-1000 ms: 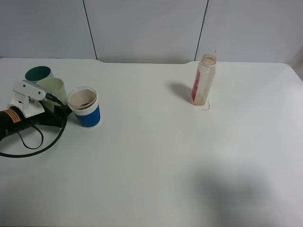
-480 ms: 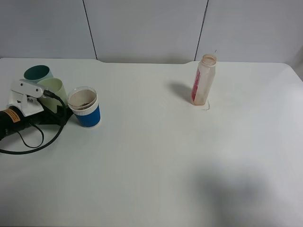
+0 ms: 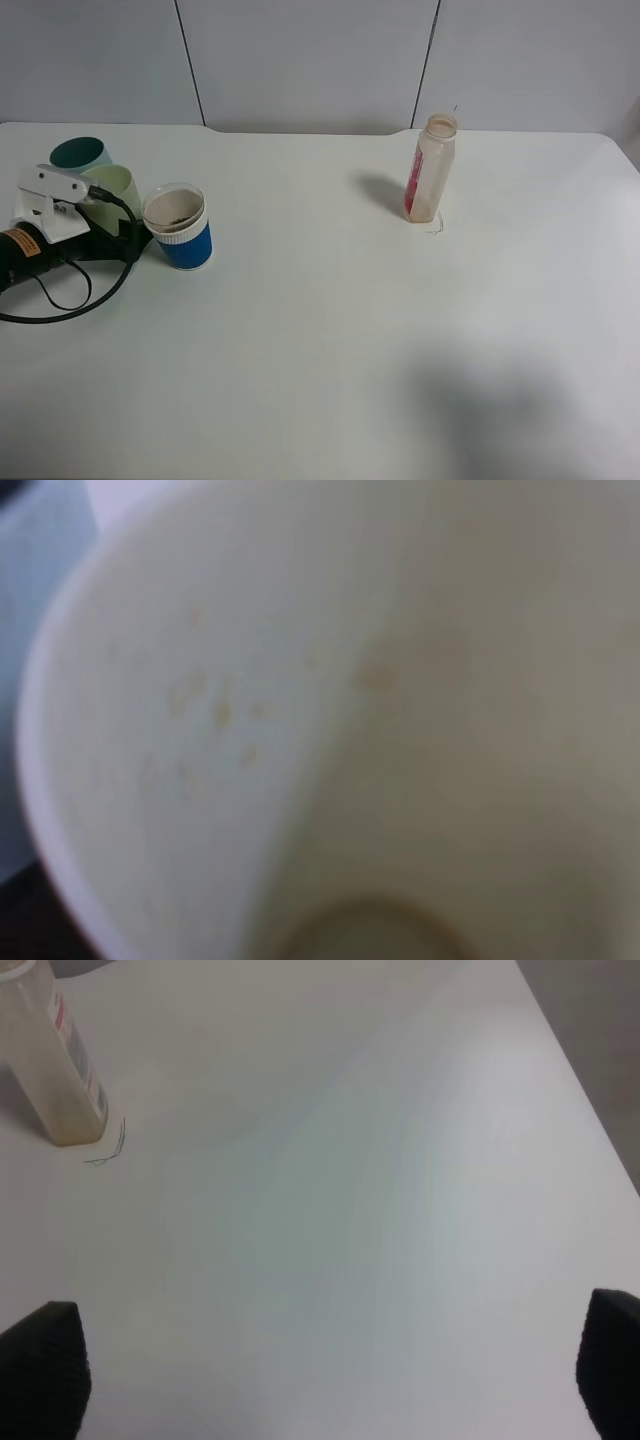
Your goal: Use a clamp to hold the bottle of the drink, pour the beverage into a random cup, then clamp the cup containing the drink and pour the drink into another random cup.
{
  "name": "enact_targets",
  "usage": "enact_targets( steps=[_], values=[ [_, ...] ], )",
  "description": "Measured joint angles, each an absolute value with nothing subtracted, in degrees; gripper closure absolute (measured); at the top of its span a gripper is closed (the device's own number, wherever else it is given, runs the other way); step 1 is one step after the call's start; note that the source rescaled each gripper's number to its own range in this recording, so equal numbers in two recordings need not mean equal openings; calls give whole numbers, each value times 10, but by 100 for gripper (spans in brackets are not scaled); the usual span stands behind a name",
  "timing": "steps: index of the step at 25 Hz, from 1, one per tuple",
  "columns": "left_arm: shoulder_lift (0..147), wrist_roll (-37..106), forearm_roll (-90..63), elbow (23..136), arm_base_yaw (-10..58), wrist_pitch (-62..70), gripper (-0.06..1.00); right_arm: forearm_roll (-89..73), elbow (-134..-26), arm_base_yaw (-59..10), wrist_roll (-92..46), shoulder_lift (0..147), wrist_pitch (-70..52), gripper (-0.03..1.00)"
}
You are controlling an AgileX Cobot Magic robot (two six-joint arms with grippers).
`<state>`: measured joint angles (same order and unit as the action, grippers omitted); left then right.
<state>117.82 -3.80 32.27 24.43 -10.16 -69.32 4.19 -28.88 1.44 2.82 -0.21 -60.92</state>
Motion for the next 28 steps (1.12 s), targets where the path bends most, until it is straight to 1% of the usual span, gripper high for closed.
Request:
enact_targets(
  steps=[28],
  values=[
    [1035, -43, 302, 186, -102, -693, 10, 42, -289, 14, 28, -2, -609, -1]
  ],
)
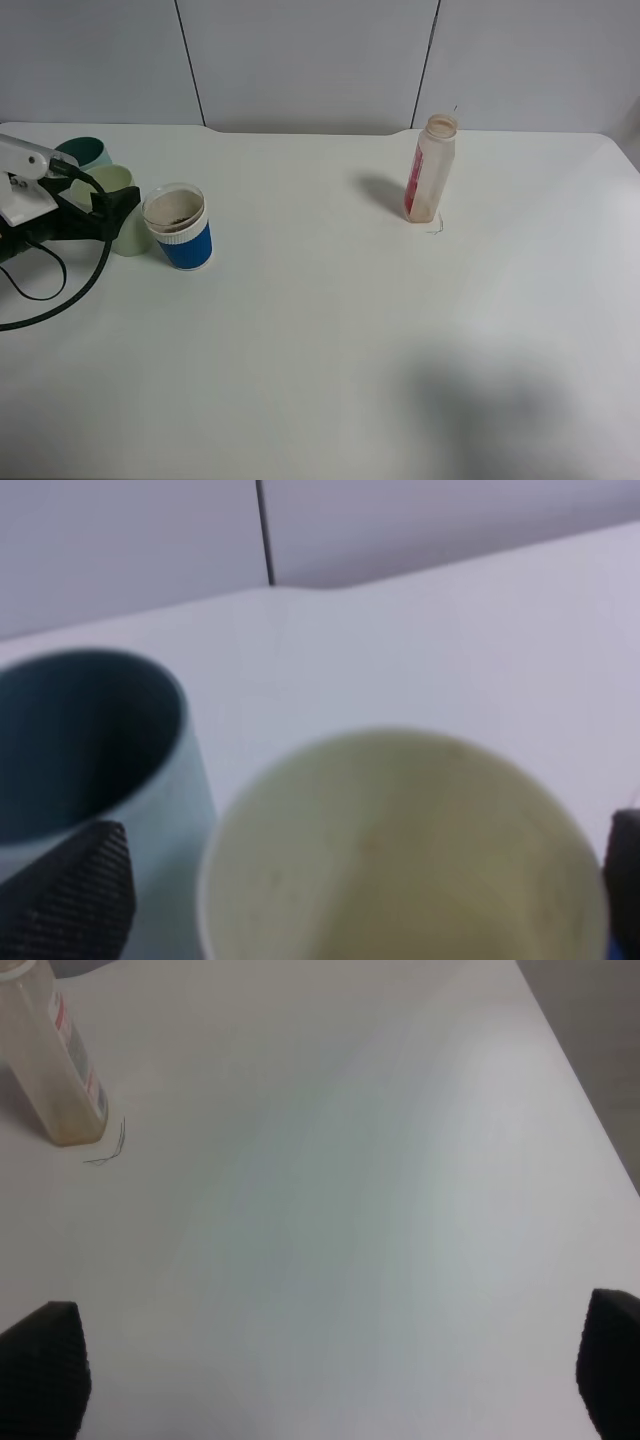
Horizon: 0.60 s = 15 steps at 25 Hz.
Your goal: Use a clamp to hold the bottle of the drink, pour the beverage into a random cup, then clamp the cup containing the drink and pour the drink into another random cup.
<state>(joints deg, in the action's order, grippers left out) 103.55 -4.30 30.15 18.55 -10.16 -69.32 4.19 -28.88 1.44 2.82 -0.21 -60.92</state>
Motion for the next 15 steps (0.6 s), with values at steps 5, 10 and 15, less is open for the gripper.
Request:
enact_targets(
  steps=[5, 10, 15],
  values=[
    [996, -67, 299, 185, -102, -693, 10, 42, -289, 14, 28, -2, -609, -1],
    [959, -98, 297, 184, -102, -693, 10, 42, -289, 14, 28, -2, -609, -1],
    [921, -105, 295, 184, -102, -693, 10, 42, -289, 14, 28, -2, -609, -1]
  ],
)
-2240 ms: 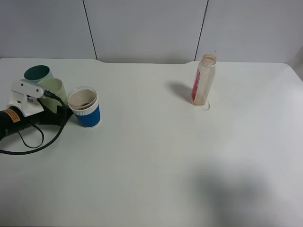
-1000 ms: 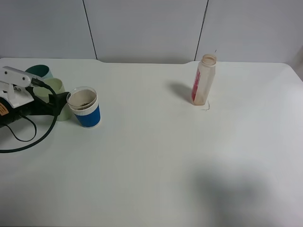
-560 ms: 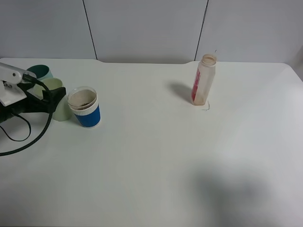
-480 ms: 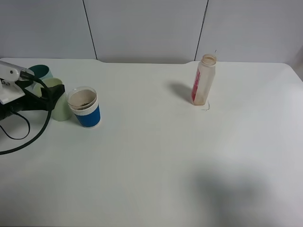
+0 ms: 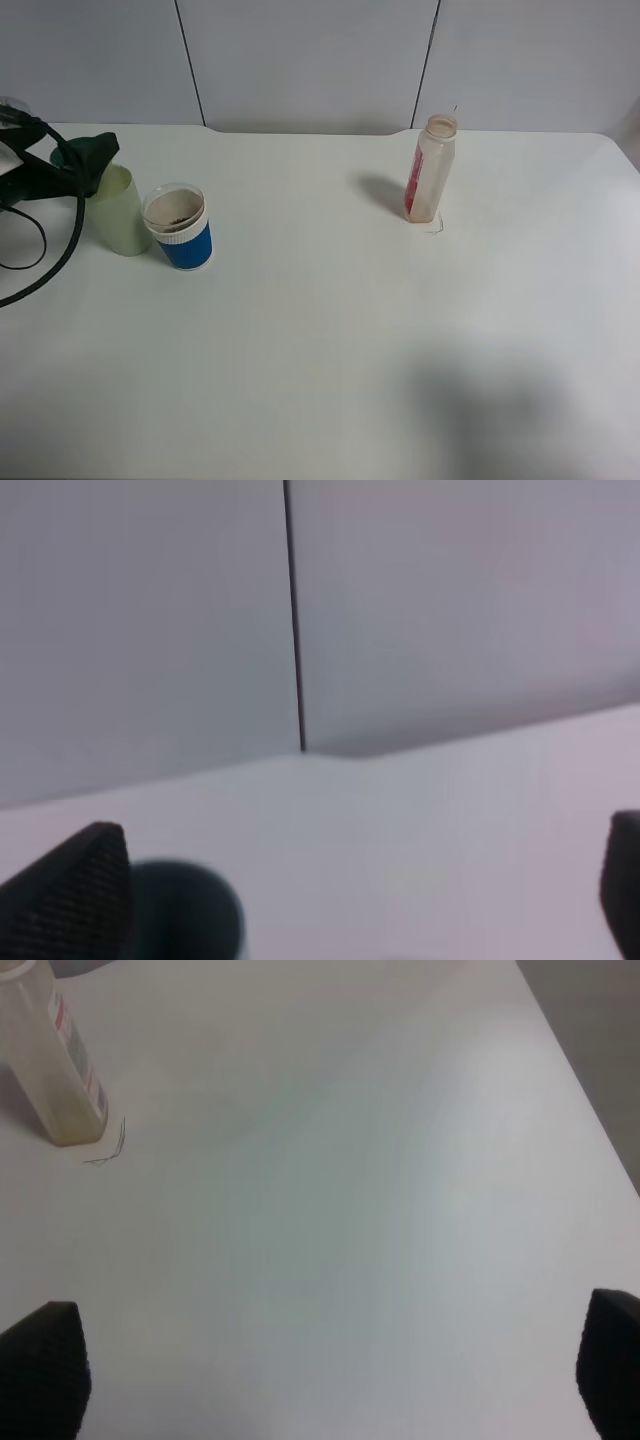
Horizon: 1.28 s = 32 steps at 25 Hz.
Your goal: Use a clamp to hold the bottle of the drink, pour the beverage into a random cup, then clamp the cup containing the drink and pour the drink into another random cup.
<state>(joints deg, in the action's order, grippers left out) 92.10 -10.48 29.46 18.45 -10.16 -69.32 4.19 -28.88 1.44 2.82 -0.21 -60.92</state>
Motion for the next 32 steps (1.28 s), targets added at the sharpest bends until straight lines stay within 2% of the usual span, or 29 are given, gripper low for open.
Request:
enact_targets(
  steps=[11, 19, 32],
  values=[
    [834, -200, 286, 183, -102, -693, 10, 42, -289, 14, 28, -2, -609, -1],
    [751, -218, 231, 182, -102, -690, 10, 42, -289, 14, 28, -2, -609, -1],
    [561, -219, 163, 182, -102, -489, 10, 42, -289, 14, 28, -2, -609, -1]
  ],
)
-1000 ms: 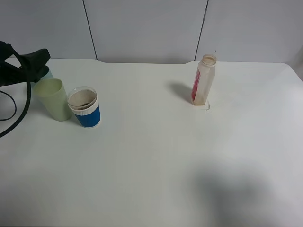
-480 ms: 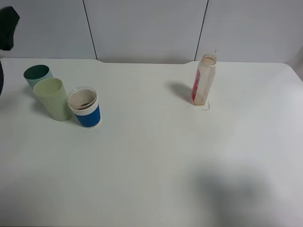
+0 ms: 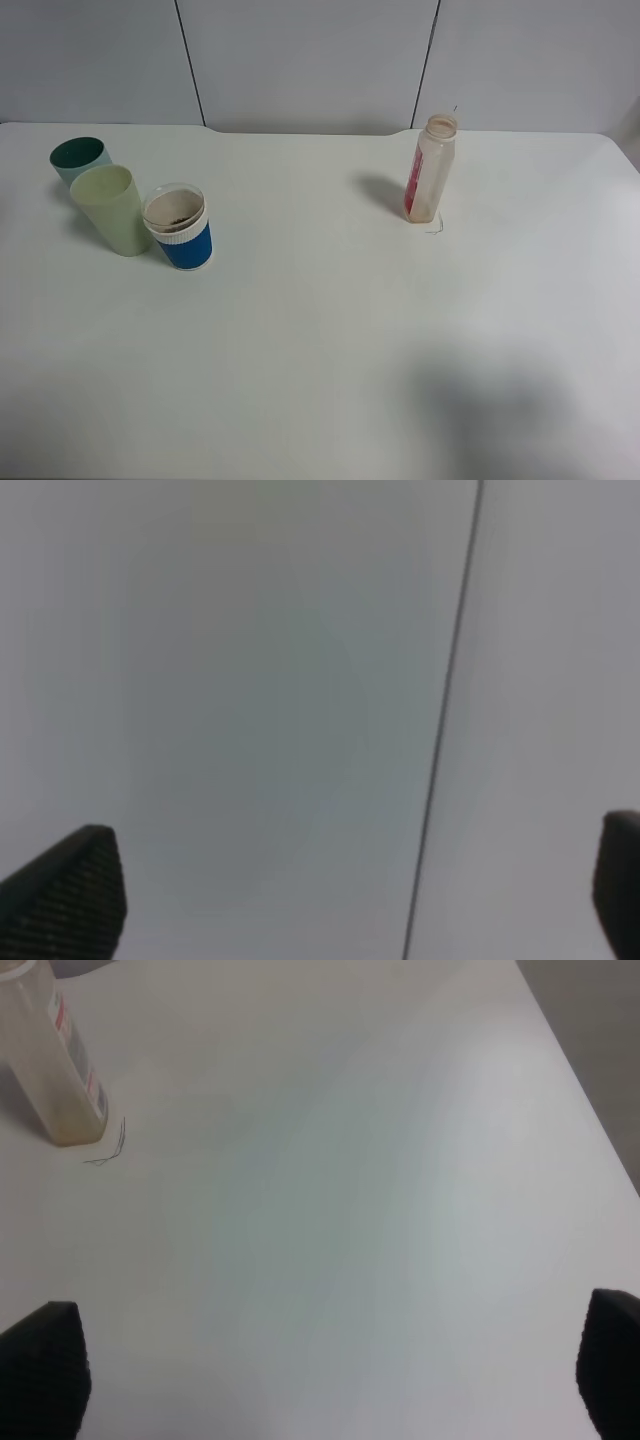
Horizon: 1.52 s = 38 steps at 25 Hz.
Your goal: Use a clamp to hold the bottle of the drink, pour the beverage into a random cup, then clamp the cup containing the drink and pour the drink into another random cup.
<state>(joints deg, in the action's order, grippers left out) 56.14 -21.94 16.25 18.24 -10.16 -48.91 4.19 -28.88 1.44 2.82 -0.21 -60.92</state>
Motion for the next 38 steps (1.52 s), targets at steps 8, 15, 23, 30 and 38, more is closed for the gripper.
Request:
enact_targets(
  steps=[8, 15, 23, 30, 38],
  values=[
    [445, -220, 145, 182, -102, -338, 10, 42, -289, 14, 28, -2, -609, -1],
    [349, -185, 110, 182, -102, -204, 10, 42, -289, 14, 28, -2, -609, -1],
    [248, -118, 76, 182, -102, -64, 10, 42, -289, 14, 28, -2, -609, -1],
    [187, -95, 73, 220, -102, 75, 12, 42, -289, 14, 28, -2, -609, -1],
    [117, -70, 72, 237, -102, 209, 12, 42, -289, 14, 28, -2, -609, -1]
  ],
)
